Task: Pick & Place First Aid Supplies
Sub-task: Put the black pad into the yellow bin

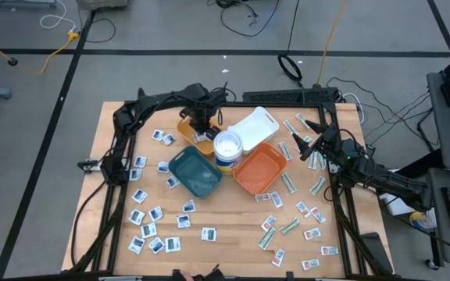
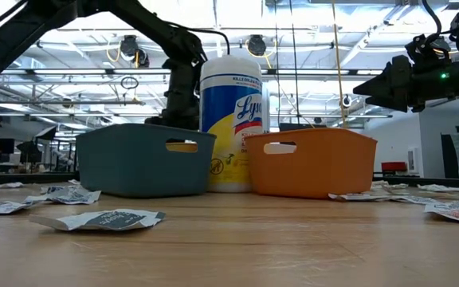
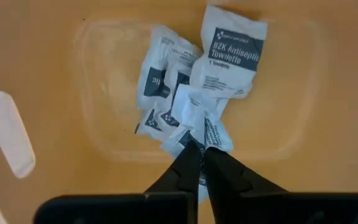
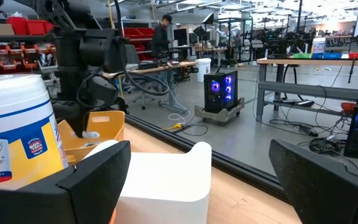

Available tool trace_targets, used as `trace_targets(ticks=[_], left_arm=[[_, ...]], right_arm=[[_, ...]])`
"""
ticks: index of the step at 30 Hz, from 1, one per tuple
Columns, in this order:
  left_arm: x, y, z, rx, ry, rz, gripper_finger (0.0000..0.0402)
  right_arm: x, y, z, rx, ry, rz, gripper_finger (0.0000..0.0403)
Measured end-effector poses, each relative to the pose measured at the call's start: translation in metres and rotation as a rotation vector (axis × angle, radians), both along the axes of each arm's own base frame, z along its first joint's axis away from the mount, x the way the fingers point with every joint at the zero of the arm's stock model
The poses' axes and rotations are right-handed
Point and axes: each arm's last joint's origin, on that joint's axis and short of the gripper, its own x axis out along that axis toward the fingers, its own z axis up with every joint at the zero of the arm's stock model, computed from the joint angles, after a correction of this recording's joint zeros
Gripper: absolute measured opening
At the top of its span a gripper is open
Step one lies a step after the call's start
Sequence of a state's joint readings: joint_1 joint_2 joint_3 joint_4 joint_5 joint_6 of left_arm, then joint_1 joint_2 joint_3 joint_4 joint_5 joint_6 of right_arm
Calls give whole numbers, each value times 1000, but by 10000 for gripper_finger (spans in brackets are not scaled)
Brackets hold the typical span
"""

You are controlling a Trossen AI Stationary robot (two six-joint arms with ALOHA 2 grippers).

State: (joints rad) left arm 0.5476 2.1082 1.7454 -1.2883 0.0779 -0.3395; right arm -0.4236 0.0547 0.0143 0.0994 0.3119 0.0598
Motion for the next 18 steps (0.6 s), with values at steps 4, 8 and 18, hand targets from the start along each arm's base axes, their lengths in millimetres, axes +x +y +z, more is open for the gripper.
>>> trace_targets(ticks=[4,8,18], left_arm=[[1,1,0,6,-8,10,59],[1,1,0,5,-9,9,106],[1,0,0,-42,-33,27,261]], right_arm=[[0,0,0,0,0,-1,377],[0,0,0,0,0,-1,377],[0,0,0,0,0,0,377]])
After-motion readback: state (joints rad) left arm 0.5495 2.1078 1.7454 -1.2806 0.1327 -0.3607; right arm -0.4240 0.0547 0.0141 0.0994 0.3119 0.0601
